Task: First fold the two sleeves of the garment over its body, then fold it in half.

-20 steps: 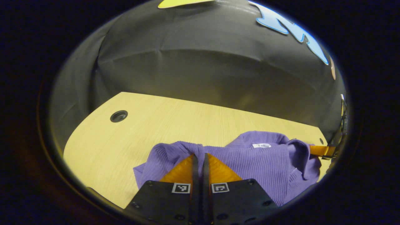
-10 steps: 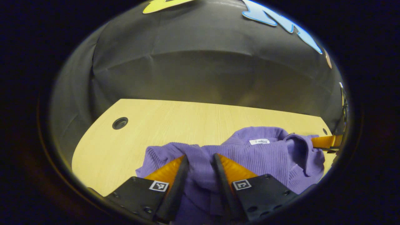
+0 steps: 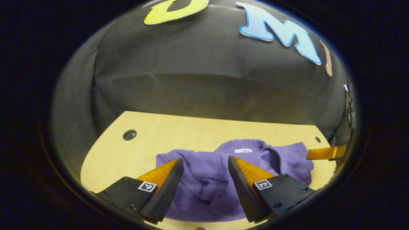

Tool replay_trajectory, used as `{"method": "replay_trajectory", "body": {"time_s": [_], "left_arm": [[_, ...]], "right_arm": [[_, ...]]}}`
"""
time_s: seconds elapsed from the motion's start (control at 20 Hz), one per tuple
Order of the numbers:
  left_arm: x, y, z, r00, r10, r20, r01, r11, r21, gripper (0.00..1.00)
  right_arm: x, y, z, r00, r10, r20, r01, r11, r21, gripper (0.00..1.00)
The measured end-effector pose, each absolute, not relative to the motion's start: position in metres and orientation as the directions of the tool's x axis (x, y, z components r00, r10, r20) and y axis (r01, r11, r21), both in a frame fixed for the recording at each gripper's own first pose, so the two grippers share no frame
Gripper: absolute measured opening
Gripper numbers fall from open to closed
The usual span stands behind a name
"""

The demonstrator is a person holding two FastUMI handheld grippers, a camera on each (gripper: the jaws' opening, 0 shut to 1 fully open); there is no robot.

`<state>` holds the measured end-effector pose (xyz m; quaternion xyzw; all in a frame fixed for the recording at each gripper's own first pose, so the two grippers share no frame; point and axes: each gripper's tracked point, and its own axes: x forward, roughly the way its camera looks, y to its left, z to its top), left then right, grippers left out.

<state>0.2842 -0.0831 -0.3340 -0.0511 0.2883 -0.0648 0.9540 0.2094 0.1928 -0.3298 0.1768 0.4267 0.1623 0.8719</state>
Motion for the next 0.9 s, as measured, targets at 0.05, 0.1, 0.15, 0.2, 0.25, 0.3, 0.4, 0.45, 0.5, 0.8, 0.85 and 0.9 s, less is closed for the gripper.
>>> {"method": "replay_trajectory", "body": {"time_s": [0.05, 0.1, 0.15, 0.2, 0.25, 0.3, 0.4, 0.45, 0.5, 0.8, 0.85, 0.9], "left_arm": [[0.279, -0.082, -0.316, 0.837, -0.156, -0.524, 0.1, 0.986, -0.134, 0.96], [0.273, -0.082, -0.298, 0.85, -0.159, -0.503, 0.108, 0.986, -0.13, 0.96], [0.266, -0.081, -0.28, 0.862, -0.165, -0.48, 0.119, 0.985, -0.125, 0.96], [0.258, -0.079, -0.263, 0.874, -0.169, -0.456, 0.13, 0.985, -0.117, 0.95], [0.25, -0.078, -0.244, 0.887, -0.172, -0.428, 0.139, 0.984, -0.108, 0.95], [0.241, -0.076, -0.225, 0.899, -0.178, -0.399, 0.148, 0.984, -0.103, 0.96], [0.222, -0.078, -0.188, 0.919, -0.19, -0.344, 0.17, 0.981, -0.089, 0.94], [0.209, -0.079, -0.169, 0.928, -0.193, -0.32, 0.179, 0.981, -0.073, 0.94], [0.195, -0.079, -0.15, 0.937, -0.194, -0.291, 0.186, 0.981, -0.056, 0.94], [0.114, -0.1, -0.051, 0.967, -0.233, -0.104, 0.232, 0.972, -0.019, 0.94], [0.1, -0.104, -0.044, 0.966, -0.24, -0.101, 0.239, 0.971, -0.02, 0.94], [0.086, -0.108, -0.038, 0.964, -0.246, -0.097, 0.245, 0.969, -0.027, 0.94]], "right_arm": [[0.205, 0.192, -0.316, 0.598, 0.436, -0.672, -0.145, 0.884, 0.444, 0.84], [0.2, 0.191, -0.301, 0.614, 0.438, -0.656, -0.159, 0.883, 0.441, 0.84], [0.194, 0.192, -0.285, 0.63, 0.442, -0.639, -0.173, 0.881, 0.439, 0.84], [0.188, 0.191, -0.269, 0.646, 0.445, -0.62, -0.186, 0.88, 0.438, 0.84], [0.181, 0.189, -0.252, 0.664, 0.446, -0.601, -0.198, 0.879, 0.433, 0.84], [0.175, 0.187, -0.235, 0.682, 0.447, -0.58, -0.211, 0.879, 0.429, 0.84], [0.161, 0.185, -0.202, 0.717, 0.448, -0.534, -0.232, 0.876, 0.423, 0.84], [0.154, 0.184, -0.186, 0.731, 0.45, -0.512, -0.24, 0.873, 0.425, 0.84], [0.146, 0.182, -0.17, 0.746, 0.452, -0.489, -0.248, 0.87, 0.427, 0.84], [0.098, 0.156, -0.081, 0.843, 0.42, -0.335, -0.26, 0.865, 0.43, 0.84], [0.09, 0.152, -0.07, 0.855, 0.414, -0.314, -0.26, 0.864, 0.432, 0.84], [0.081, 0.148, -0.058, 0.864, 0.409, -0.293, -0.264, 0.865, 0.428, 0.83]]}}
